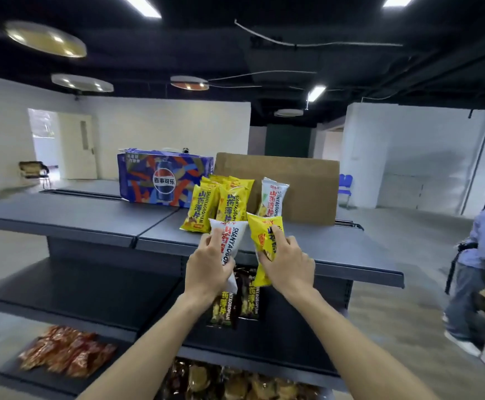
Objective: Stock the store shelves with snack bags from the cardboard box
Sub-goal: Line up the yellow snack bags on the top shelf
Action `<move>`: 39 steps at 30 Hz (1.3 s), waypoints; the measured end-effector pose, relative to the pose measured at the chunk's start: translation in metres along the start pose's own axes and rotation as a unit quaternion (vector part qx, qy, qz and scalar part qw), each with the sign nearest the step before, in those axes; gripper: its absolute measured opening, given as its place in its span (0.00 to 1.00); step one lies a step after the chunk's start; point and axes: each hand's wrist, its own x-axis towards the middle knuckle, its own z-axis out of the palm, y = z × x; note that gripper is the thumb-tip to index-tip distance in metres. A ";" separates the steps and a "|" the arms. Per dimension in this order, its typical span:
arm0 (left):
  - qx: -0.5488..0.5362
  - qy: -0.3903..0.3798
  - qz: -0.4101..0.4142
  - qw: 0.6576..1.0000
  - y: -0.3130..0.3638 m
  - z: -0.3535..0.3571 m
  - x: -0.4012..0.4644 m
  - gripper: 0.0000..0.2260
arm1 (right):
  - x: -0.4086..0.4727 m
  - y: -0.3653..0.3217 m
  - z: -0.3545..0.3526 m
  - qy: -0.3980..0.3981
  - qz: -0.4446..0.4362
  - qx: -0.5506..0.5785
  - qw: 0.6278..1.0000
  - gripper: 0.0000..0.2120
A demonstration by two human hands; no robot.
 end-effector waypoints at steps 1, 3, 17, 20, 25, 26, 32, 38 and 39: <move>0.004 0.003 -0.004 1.000 -0.007 -0.002 0.005 0.26 | 0.008 -0.007 0.003 0.001 -0.003 0.004 1.000 0.30; 0.010 0.012 -0.007 1.000 -0.023 -0.005 0.014 0.25 | 0.023 -0.022 0.012 0.004 -0.011 0.011 1.000 0.30; 0.003 0.055 0.013 0.998 -0.146 -0.035 0.101 0.22 | 0.089 -0.141 0.094 0.047 0.059 0.053 0.996 0.30; -0.006 0.054 0.011 0.998 -0.176 -0.046 0.115 0.22 | 0.101 -0.172 0.113 0.047 0.062 0.044 0.996 0.31; -0.011 0.039 0.006 0.999 -0.224 -0.057 0.126 0.25 | 0.119 -0.213 0.145 0.044 0.082 0.028 0.995 0.33; -0.015 0.037 0.003 0.999 -0.230 -0.058 0.128 0.25 | 0.122 -0.215 0.151 0.045 0.092 0.024 0.994 0.34; -0.043 0.046 0.014 0.998 -0.252 -0.054 0.133 0.24 | 0.122 -0.210 0.179 0.050 0.115 -0.023 0.992 0.36; -0.050 0.038 0.016 0.998 -0.252 -0.038 0.133 0.22 | 0.122 -0.211 0.185 0.029 0.123 -0.030 0.992 0.44; -0.053 0.034 0.019 0.998 -0.250 -0.036 0.134 0.22 | 0.120 -0.212 0.185 0.027 0.121 -0.033 0.992 0.46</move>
